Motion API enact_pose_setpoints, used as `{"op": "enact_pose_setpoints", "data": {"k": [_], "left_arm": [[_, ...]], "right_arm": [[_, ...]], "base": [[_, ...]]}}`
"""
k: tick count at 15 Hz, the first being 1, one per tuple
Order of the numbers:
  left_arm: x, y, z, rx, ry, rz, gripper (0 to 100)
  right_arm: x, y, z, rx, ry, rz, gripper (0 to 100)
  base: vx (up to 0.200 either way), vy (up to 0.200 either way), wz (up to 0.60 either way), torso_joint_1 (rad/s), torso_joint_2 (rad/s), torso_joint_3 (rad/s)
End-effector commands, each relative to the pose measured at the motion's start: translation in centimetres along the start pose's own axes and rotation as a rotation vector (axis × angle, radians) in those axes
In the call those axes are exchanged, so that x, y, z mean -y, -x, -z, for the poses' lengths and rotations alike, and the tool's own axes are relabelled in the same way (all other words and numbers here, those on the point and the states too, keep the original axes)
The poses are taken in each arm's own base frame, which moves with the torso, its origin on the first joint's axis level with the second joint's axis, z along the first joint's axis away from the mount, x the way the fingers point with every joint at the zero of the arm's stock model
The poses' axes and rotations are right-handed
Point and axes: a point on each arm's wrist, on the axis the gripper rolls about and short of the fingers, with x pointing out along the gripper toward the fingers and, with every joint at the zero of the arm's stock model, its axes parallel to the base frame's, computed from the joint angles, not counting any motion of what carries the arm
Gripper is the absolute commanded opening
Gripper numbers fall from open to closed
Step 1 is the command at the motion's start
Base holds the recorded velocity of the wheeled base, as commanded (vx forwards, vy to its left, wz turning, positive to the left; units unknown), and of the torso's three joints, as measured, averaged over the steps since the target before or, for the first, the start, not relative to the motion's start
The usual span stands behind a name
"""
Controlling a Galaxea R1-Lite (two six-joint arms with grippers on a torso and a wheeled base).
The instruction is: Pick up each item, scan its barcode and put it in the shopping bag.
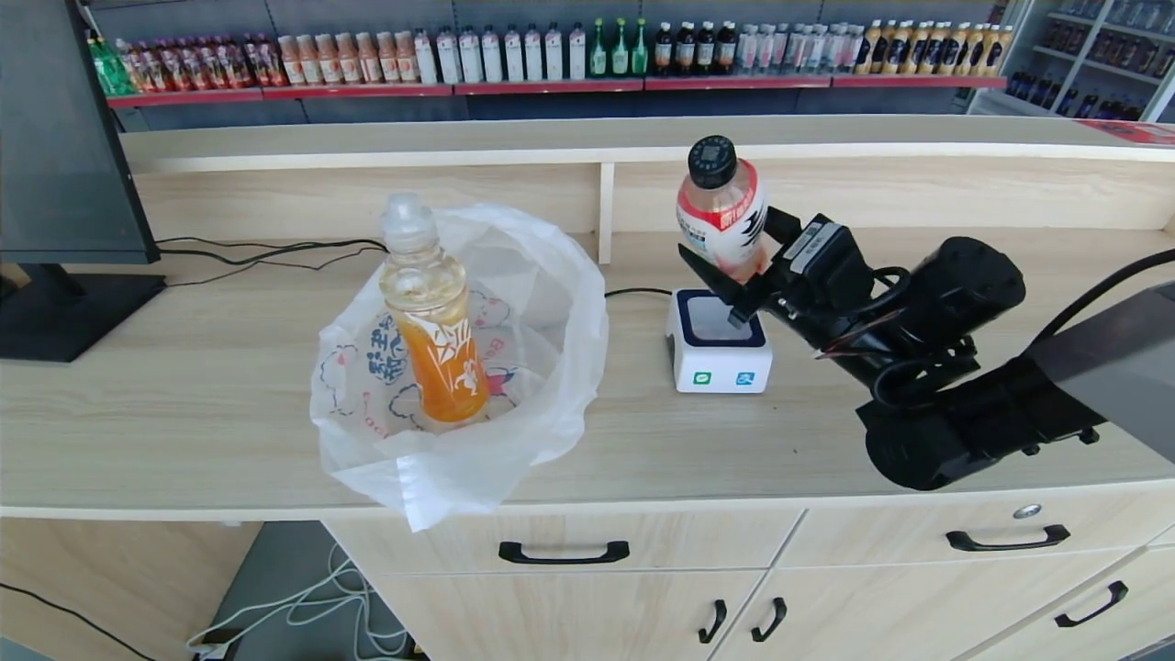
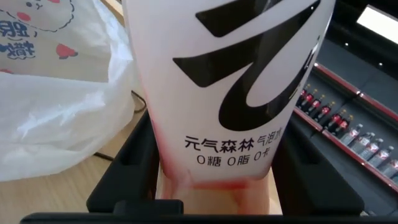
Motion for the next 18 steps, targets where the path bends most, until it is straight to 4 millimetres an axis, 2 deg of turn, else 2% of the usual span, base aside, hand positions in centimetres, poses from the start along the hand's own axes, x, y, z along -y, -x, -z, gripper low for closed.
{"op": "enact_pose_setpoints", "data": {"k": [1,4,9,11,13,18], "left_arm": [[0.0,0.0,0.0,0.001,0.001,0.000,100],[0.0,0.0,0.0,0.004,0.001,0.001,100],[0.0,0.0,-0.1,0.007,0.003,0.000,100],[0.0,0.0,-0.1,0.005,0.004,0.000,100],[0.0,0.0,-0.1,0.005,0.004,0.000,100],[0.0,0.0,-0.1,0.005,0.004,0.000,100]], "right_arm": [[1.0,0.3,0.0,0.000,0.022,0.008,0],[0.4,0.6,0.7,0.017,0.030,-0.053,0],[-0.2,1.0,2.3,-0.017,0.044,-0.061,0],[0.0,1.3,2.6,-0.028,0.047,-0.056,0],[1.2,1.9,3.1,-0.048,0.063,-0.033,0],[1.2,2.0,3.0,-0.050,0.061,-0.032,0]], "base": [[0.000,0.000,0.00,0.000,0.00,0.000],[0.000,0.000,0.00,0.000,0.00,0.000],[0.000,0.000,0.00,0.000,0.00,0.000],[0.000,0.000,0.00,0.000,0.00,0.000],[0.000,0.000,0.00,0.000,0.00,0.000],[0.000,0.000,0.00,0.000,0.00,0.000]]}}
